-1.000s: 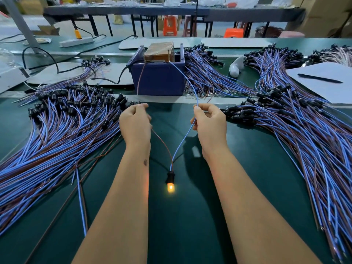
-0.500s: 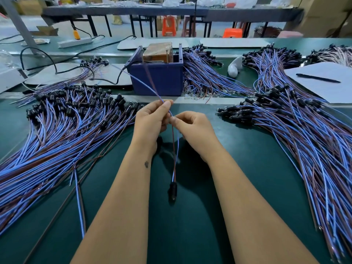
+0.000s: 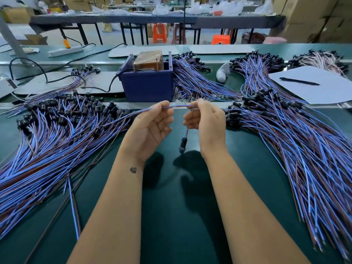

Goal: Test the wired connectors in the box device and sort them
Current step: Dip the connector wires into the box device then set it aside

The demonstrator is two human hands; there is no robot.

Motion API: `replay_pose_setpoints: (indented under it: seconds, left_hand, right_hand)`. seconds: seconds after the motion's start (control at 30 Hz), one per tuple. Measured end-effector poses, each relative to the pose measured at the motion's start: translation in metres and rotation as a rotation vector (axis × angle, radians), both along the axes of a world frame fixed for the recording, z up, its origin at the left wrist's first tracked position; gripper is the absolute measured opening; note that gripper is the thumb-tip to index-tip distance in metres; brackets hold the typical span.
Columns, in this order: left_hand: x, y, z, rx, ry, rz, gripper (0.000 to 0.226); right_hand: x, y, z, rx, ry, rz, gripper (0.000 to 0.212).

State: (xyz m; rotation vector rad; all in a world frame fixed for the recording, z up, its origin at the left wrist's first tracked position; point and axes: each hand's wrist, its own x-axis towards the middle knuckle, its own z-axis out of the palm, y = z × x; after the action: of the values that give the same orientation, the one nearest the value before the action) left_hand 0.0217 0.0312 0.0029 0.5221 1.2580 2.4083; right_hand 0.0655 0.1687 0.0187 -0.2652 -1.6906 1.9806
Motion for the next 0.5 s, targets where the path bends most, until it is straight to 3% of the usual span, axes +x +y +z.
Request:
replay_pose_setpoints:
  seconds: [0.2, 0.3, 0.5]
  left_hand:
    - [0.016, 0.028, 0.004, -0.074, 0.175, -0.033, 0.024]
    - [0.032, 0.051, 0.002, -0.292, 0.367, -0.007, 0.022]
    - [0.049, 0.081, -0.015, -0.676, 0.634, -0.135, 0.061]
  right_hand:
    - [0.008, 0.036, 0.023, 0.128, -0.046, -0.067, 0.022]
    - [0.017, 0.068, 0.031, 0.187, -0.098, -0.092, 0.023]
    - [0.034, 0.126, 0.020, 0.575, -0.347, -0.121, 0.030]
